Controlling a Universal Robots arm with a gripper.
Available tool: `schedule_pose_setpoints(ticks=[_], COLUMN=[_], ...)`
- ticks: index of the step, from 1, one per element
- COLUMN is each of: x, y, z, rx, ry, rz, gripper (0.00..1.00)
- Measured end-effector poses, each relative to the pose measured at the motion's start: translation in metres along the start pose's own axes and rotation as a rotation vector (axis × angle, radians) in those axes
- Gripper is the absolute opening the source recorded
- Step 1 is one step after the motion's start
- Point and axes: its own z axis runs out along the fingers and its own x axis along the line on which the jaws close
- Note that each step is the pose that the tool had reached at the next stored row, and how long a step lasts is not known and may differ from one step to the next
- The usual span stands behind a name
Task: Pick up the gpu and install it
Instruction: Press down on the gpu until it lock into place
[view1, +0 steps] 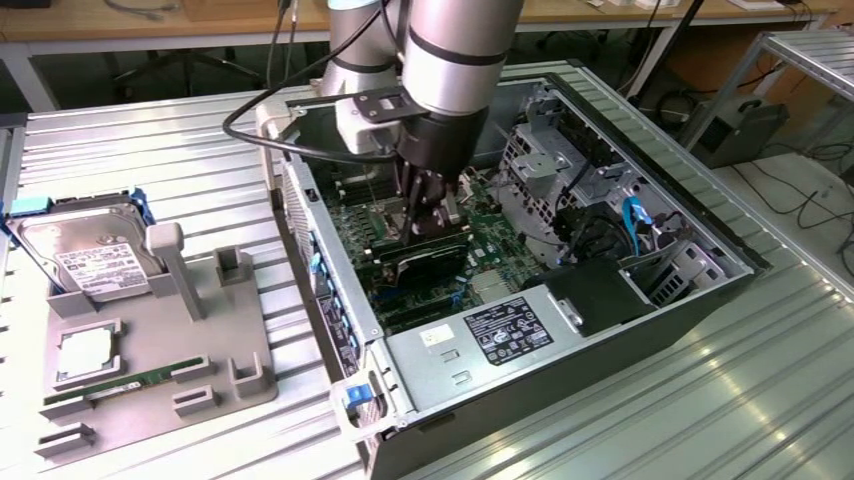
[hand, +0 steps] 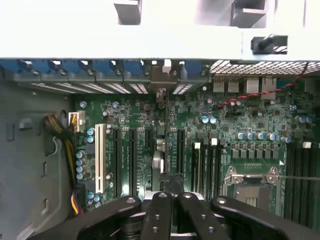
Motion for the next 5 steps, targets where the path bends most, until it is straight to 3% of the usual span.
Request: schedule_pose_setpoints(ticks=[5], x=[0.0000], y=[0.0000], z=[-0.0002], rx=[0.0000], ry=[0.0001], rz=[0.000], gripper=[0.11])
